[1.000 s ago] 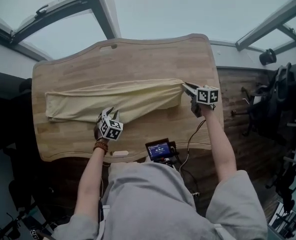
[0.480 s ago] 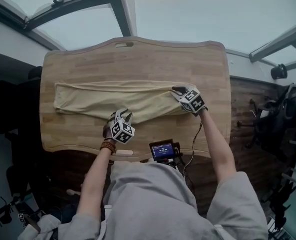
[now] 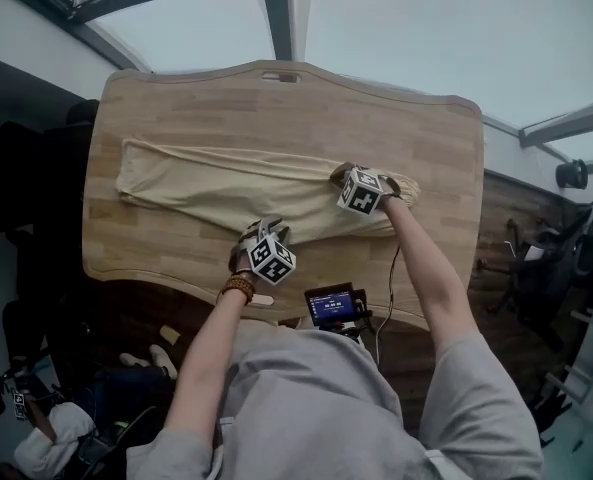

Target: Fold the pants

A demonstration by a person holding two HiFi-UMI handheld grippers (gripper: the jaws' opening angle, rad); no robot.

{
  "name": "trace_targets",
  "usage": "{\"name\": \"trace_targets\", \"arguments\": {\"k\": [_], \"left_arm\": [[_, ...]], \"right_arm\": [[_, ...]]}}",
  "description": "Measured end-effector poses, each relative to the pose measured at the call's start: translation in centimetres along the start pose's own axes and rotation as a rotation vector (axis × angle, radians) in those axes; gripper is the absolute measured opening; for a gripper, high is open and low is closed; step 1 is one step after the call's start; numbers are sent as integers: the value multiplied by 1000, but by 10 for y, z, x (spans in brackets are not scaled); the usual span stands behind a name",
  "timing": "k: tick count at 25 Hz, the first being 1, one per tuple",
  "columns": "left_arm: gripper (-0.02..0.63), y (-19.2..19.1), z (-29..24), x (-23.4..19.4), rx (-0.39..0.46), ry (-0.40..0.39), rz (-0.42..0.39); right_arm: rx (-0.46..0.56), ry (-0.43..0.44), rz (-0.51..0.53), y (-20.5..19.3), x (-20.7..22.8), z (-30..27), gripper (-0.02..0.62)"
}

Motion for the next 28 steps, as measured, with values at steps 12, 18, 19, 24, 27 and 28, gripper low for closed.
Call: {"name": "trace_targets", "arguments": {"k": [12, 18, 19, 24, 27, 28], "left_arm": [[110, -11, 10, -6, 32, 1, 63], [110, -19, 6, 13, 18, -51, 52], [110, -24, 3, 15, 3, -57, 55], [107, -30, 1, 20, -11, -69, 63], [107, -19, 11, 24, 17, -65, 23], [107, -16, 14, 26, 24, -66, 22]], "right_arm": [[-2, -485, -352, -35, 80, 48, 12], [55, -569, -504, -93, -8, 98, 14], [37, -574, -543, -110, -25, 100, 14], [-15, -523, -737, -183, -74, 98, 14], [132, -572, -739, -172, -55, 124, 14], [144, -589, -715, -169, -45, 130, 14]]}}
Point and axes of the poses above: the fingertips, and each gripper's own axes: z backward along the fingers, x to its right, y out of its top, the point moved 3 cm from there along z, backward along the fingers, and after that the axes turned 8 degrees about z, right-handed, at the moved point
